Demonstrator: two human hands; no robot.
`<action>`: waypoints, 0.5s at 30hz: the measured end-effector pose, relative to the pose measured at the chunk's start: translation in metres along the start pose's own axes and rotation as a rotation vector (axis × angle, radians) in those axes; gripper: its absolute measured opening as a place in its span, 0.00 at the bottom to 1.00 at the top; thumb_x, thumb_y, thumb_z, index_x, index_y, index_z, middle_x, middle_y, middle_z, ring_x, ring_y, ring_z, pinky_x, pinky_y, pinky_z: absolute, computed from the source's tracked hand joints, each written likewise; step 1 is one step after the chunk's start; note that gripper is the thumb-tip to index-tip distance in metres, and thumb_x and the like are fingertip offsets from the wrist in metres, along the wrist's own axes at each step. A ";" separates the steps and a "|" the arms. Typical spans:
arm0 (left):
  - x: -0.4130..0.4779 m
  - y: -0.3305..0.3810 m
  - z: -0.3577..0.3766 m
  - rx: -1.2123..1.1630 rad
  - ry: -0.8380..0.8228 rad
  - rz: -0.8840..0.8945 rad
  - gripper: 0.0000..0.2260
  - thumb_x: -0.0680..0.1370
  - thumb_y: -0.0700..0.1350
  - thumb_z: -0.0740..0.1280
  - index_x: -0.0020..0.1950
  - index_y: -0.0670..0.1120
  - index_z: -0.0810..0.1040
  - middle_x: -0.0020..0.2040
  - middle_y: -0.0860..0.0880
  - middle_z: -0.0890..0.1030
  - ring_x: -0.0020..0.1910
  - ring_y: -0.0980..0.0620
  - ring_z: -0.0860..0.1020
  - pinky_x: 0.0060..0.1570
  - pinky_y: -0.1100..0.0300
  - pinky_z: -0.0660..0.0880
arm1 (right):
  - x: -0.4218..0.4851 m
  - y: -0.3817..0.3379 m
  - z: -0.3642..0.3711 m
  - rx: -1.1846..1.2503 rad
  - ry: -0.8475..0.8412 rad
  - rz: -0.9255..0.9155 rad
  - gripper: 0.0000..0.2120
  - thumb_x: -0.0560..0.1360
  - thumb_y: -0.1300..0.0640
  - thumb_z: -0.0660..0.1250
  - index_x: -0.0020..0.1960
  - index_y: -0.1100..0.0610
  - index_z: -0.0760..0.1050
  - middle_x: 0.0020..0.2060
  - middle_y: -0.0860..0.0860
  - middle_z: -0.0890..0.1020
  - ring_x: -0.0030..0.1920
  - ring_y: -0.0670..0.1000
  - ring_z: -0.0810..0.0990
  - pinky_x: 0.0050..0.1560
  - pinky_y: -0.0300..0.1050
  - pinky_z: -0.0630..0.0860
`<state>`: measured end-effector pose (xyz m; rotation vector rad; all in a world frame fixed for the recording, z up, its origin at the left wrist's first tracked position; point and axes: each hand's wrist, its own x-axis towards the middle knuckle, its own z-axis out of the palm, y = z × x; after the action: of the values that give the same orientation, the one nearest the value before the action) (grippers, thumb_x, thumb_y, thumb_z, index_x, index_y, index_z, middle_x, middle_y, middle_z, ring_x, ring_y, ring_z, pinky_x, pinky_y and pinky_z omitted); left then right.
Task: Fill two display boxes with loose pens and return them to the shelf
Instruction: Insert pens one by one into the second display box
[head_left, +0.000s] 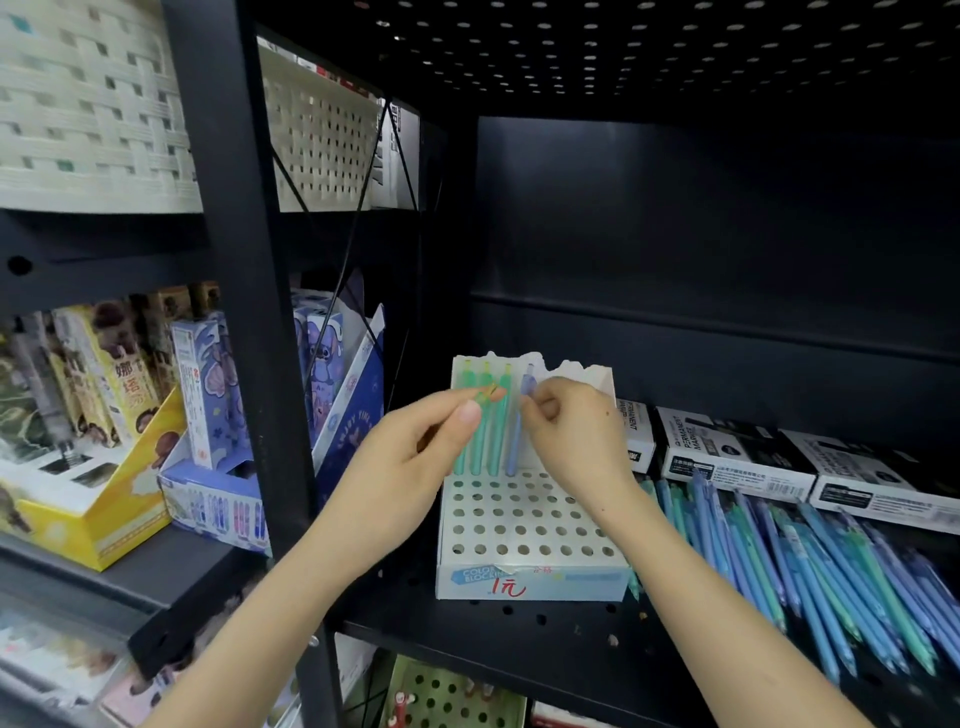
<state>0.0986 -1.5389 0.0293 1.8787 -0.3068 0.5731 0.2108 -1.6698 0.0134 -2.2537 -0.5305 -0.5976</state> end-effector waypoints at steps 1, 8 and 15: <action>0.000 0.000 0.000 -0.002 0.001 0.001 0.16 0.75 0.53 0.56 0.59 0.54 0.76 0.51 0.67 0.65 0.47 0.60 0.77 0.36 0.56 0.67 | 0.000 0.002 0.002 -0.007 -0.013 0.005 0.19 0.78 0.54 0.60 0.29 0.52 0.64 0.22 0.46 0.68 0.24 0.45 0.65 0.29 0.40 0.61; 0.005 -0.027 -0.002 -0.045 0.071 -0.056 0.10 0.79 0.42 0.61 0.57 0.56 0.73 0.35 0.58 0.76 0.35 0.61 0.74 0.39 0.63 0.68 | -0.013 -0.009 -0.014 0.177 0.043 0.000 0.13 0.77 0.48 0.61 0.40 0.53 0.79 0.33 0.45 0.81 0.36 0.46 0.78 0.39 0.42 0.74; 0.005 -0.022 0.017 -0.042 -0.009 -0.004 0.05 0.76 0.46 0.66 0.51 0.49 0.74 0.42 0.54 0.79 0.43 0.56 0.78 0.44 0.59 0.74 | -0.050 -0.031 -0.038 0.588 -0.075 -0.026 0.08 0.74 0.53 0.67 0.37 0.52 0.80 0.29 0.46 0.81 0.30 0.41 0.76 0.33 0.33 0.72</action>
<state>0.1168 -1.5458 0.0092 1.8415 -0.3184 0.5513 0.1439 -1.6874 0.0265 -1.7163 -0.6732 -0.3140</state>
